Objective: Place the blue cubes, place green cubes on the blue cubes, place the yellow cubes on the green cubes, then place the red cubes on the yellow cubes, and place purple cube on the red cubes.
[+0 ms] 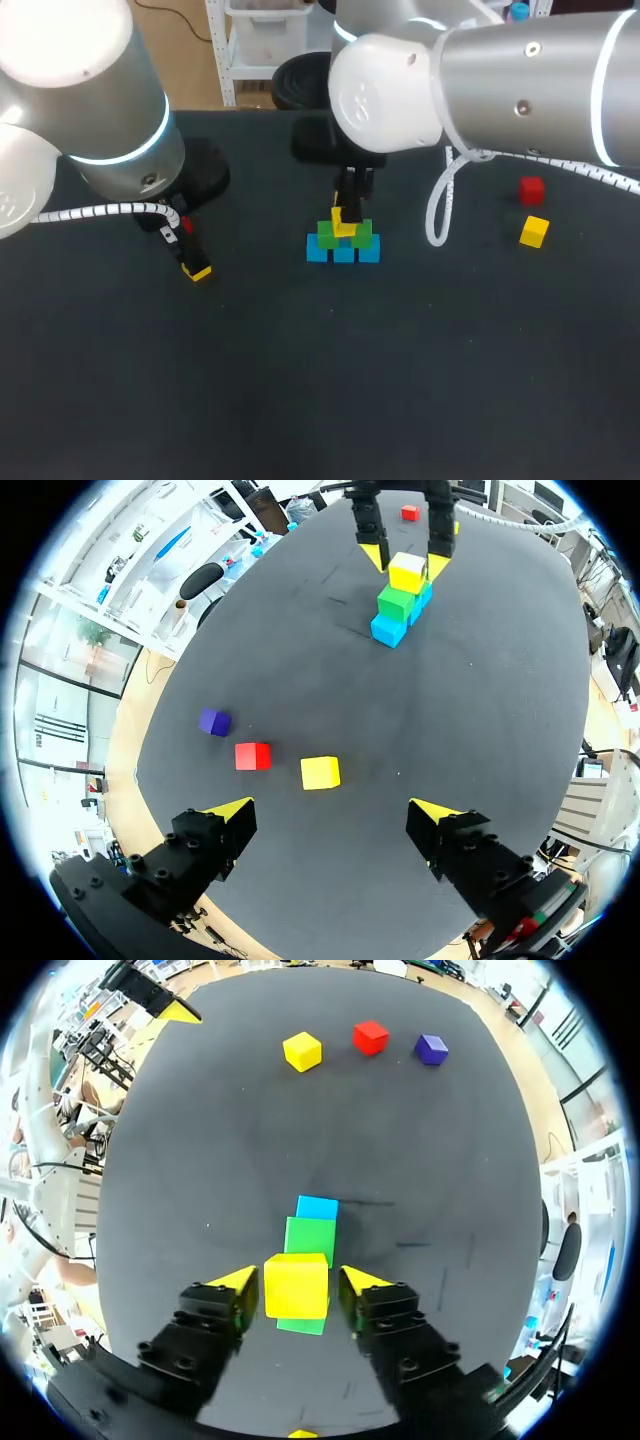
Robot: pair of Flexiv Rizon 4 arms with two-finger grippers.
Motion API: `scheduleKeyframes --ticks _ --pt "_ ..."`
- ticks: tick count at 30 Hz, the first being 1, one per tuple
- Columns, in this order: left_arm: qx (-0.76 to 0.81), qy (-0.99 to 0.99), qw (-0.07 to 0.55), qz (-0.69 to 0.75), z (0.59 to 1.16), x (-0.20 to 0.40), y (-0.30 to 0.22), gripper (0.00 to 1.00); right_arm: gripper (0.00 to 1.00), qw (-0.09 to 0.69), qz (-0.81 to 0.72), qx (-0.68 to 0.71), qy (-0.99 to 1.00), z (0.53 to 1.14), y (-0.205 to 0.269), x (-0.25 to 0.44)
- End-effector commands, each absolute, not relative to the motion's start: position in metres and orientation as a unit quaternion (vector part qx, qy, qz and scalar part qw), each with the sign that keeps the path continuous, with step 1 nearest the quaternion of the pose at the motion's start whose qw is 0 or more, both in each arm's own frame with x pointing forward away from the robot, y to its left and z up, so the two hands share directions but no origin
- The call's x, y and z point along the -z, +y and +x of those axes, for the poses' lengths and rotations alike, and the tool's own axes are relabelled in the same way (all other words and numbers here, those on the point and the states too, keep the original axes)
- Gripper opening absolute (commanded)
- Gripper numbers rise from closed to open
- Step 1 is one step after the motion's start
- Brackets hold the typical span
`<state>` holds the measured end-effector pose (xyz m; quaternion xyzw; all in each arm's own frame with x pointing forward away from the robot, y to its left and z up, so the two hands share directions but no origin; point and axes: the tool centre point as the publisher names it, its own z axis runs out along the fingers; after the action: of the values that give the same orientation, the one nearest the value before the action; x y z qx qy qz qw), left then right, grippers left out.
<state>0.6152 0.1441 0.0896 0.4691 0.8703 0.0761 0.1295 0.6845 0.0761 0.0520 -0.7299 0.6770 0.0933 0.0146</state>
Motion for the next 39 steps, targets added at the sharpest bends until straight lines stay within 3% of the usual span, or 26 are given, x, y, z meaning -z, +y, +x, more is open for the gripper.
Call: scheduleKeyframes --ticks 1,39 --pt "-0.074 0.870 0.128 0.470 0.617 -0.090 0.145 1.00 1.00 0.015 -0.729 -0.095 0.677 0.685 0.076 -0.052" --pt "-0.074 0.870 0.128 0.470 0.617 -0.090 0.145 1.00 1.00 0.042 -0.741 -0.105 0.662 0.689 0.087 -0.058"
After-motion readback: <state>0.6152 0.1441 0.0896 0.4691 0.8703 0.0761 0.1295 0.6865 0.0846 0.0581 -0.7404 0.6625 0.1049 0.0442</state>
